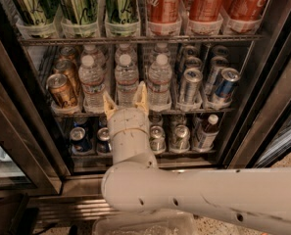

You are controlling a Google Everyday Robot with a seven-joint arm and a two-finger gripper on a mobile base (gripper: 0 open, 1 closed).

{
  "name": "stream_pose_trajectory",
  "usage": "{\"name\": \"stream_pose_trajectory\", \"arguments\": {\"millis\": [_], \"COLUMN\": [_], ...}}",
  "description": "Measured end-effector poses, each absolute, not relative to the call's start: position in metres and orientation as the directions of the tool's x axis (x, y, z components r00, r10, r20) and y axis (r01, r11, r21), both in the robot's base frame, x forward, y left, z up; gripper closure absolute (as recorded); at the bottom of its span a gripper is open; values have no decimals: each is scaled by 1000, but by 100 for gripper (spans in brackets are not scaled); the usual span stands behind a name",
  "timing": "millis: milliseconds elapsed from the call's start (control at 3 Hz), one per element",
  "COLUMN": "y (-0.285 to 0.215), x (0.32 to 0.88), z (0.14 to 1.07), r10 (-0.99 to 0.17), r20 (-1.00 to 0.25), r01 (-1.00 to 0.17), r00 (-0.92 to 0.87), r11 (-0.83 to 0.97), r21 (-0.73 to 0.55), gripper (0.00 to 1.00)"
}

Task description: Pick water bottle from middle shelf of fridge

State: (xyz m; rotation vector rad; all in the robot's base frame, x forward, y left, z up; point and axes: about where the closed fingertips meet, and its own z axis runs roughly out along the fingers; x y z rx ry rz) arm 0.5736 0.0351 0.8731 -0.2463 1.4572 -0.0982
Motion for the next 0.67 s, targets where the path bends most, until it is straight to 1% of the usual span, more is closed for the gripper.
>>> {"name": "stream_pose_trajectory", "arguments": {"millis": [333, 667], "y": [35, 31], "x": [578, 598], "z": [870, 871], "r10": [-206, -202], "r20": [-973, -974], "r01": [-71, -38], "r00": [107, 102], "r11": [974, 978], "r21": [-215, -206], "gripper": [29, 29]}}
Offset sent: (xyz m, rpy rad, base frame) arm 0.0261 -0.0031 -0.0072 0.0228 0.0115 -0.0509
